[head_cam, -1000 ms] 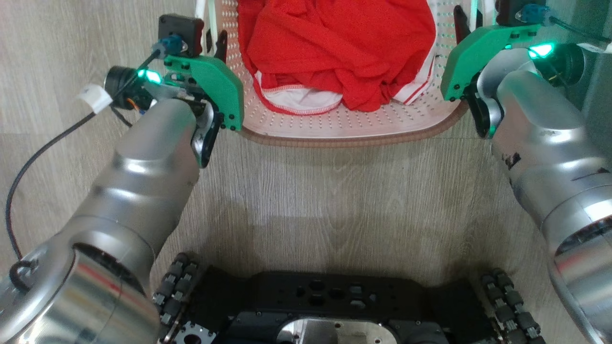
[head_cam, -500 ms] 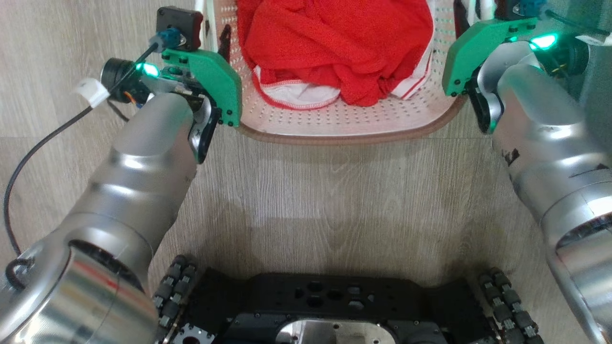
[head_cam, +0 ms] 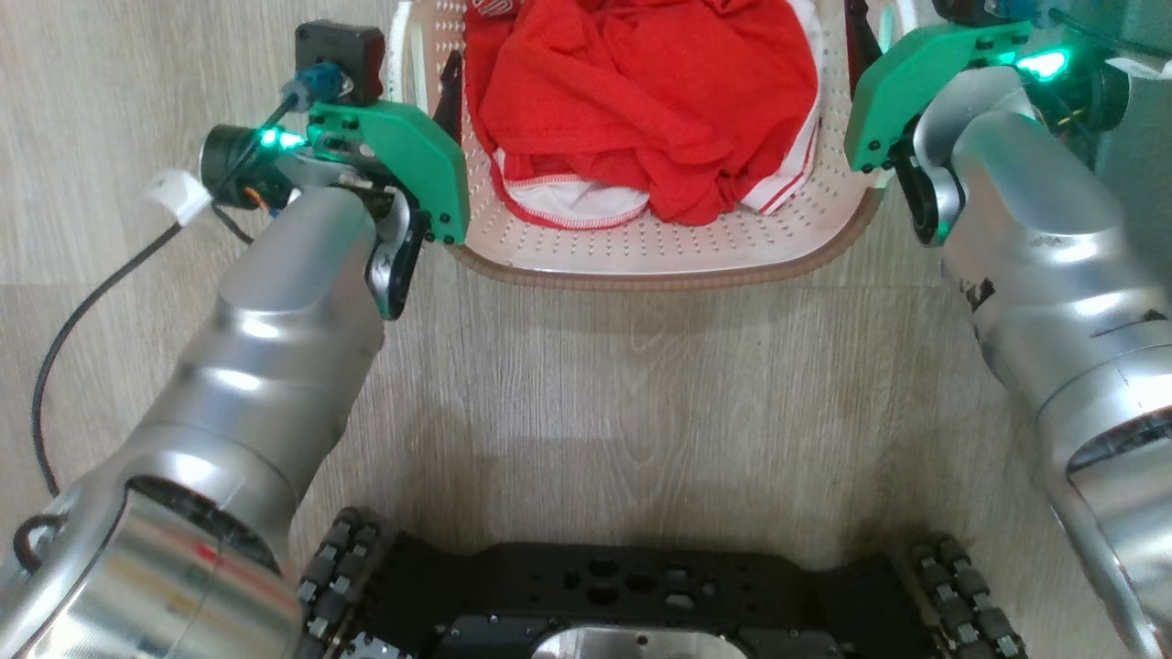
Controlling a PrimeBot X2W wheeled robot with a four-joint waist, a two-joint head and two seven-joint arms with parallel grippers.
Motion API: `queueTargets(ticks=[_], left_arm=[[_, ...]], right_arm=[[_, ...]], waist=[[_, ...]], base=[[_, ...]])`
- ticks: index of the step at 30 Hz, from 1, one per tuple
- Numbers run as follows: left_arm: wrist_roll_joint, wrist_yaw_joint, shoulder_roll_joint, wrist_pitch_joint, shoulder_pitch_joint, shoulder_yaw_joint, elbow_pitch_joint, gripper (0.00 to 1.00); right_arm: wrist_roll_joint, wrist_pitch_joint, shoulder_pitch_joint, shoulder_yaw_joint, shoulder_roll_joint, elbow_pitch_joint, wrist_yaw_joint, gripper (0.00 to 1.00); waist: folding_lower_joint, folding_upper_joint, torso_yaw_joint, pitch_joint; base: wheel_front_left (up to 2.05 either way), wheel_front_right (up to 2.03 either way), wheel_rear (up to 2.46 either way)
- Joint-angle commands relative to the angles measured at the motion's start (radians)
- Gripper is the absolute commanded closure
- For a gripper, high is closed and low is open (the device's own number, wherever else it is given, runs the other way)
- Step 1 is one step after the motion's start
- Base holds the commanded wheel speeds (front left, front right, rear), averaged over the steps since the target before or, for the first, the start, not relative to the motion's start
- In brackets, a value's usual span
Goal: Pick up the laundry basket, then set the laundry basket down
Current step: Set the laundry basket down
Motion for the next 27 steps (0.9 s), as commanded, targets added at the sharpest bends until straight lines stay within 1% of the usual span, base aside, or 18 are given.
queueTargets(ticks=[1, 7, 8, 11, 19, 27], left_arm=[[0.018, 0.010, 0.038, -0.002, 0.036, 0.041, -0.036, 0.00], [0.082, 0.022, 0.056, -0.002, 0.108, 0.142, -0.158, 0.00], [0.082, 0.022, 0.056, -0.002, 0.108, 0.142, -0.158, 0.00], [0.130, 0.028, 0.064, -0.002, 0.162, 0.204, -0.233, 0.00], [0.288, 0.023, 0.073, -0.002, 0.342, 0.386, -0.466, 0.00], [0.402, -0.011, 0.052, -0.002, 0.535, 0.546, -0.665, 0.00]], right_arm=[[-0.022, -0.005, 0.058, -0.012, 0.022, -0.032, 0.003, 0.00], [-0.089, -0.005, 0.111, -0.086, 0.022, -0.106, 0.003, 0.00], [-0.089, -0.005, 0.111, -0.086, 0.022, -0.106, 0.003, 0.00], [-0.122, -0.005, 0.154, -0.127, 0.022, -0.162, 0.003, 0.00], [-0.193, -0.005, 0.304, -0.219, 0.022, -0.378, 0.003, 0.00], [-0.221, -0.005, 0.494, -0.280, 0.022, -0.592, 0.003, 0.00]], waist=[[0.0000, 0.0000, -0.005, -0.026], [0.0000, 0.0000, -0.014, -0.102], [0.0000, 0.0000, -0.014, -0.102], [0.0000, 0.0000, -0.019, -0.150], [0.0000, 0.0000, -0.033, -0.283], [0.0000, 0.0000, -0.044, -0.436]], base=[[0.00, 0.00, 0.00], [0.00, 0.00, 0.00], [0.00, 0.00, 0.00], [0.00, 0.00, 0.00], [0.00, 0.00, 0.00], [0.00, 0.00, 0.00]])
